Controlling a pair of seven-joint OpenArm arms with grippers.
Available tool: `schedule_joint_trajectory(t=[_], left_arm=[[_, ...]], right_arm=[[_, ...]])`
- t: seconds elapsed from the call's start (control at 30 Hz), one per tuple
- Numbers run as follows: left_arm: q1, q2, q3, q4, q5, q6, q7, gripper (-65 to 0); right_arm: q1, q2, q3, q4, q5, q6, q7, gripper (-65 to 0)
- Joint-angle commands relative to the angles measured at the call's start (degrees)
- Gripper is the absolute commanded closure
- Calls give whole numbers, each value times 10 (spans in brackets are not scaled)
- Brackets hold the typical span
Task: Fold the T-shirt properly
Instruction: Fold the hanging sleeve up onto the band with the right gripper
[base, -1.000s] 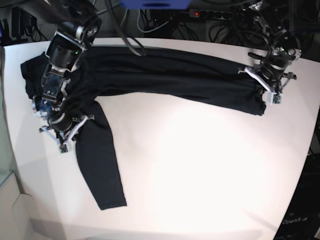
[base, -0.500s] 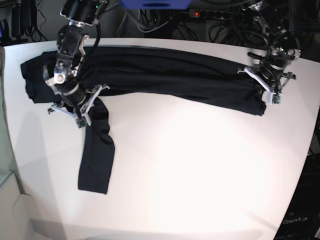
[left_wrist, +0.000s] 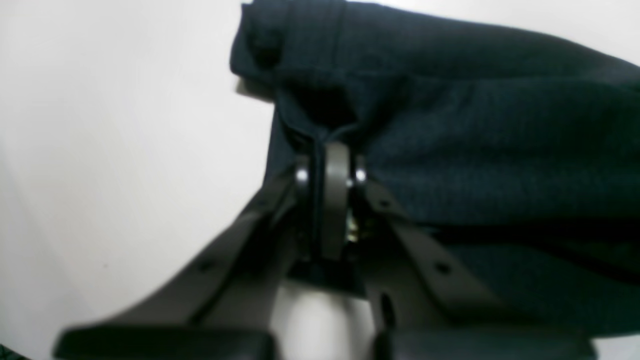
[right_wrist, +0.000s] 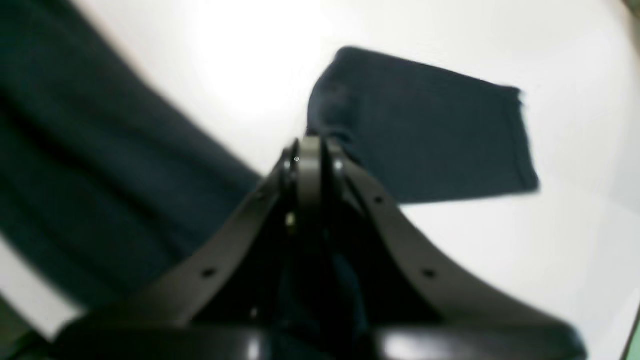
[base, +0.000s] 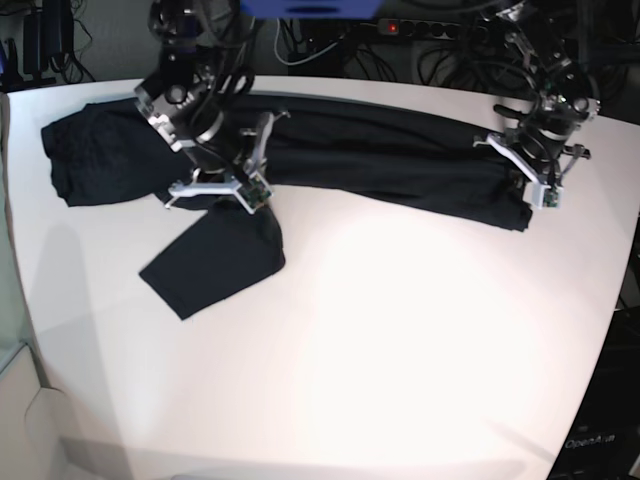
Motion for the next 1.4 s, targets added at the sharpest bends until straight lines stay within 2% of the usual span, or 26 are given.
schedule_joint_trajectory(t=[0.0,0.33,0.43,0.8,0.9,1.0,1.13,1.3,1.37], left_arm=[[-4,-5,0,8,-6,3,-13,0],[-2,-7,0,8,-6,3,-13,0],[-2,-6,0,8,-6,3,-13,0],[-1,-4,0,8,-6,3,-13,0],[-1,-4,0,8,-6,3,-13,0],[-1,-4,0,8,-6,3,-13,0],[-2,-4,0,10,-6,3,-13,0],[-2,-3,0,14,-6,3,-13,0],[-2,-3,0,14,-9,3,-13,0]], right_arm=[[-2,-3,-14,11,8,-2,8,0],[-53,-3,-169,11,8,-2,-16,0],[-67,-3,-193,5,9,-2,-15,0],[-72,-3,-195,0,9,-2,-16,0],[-71,-3,-195,-3,9,-2,-35,-4],[-66,-3,-199,-4,9,-2,-72,-74],[-66,-3,-198,-4,9,-2,-78,-174],[-66,0,-195,-3,7,-2,-77,-185],[-55,19,-195,-3,6,-2,-79,-180]])
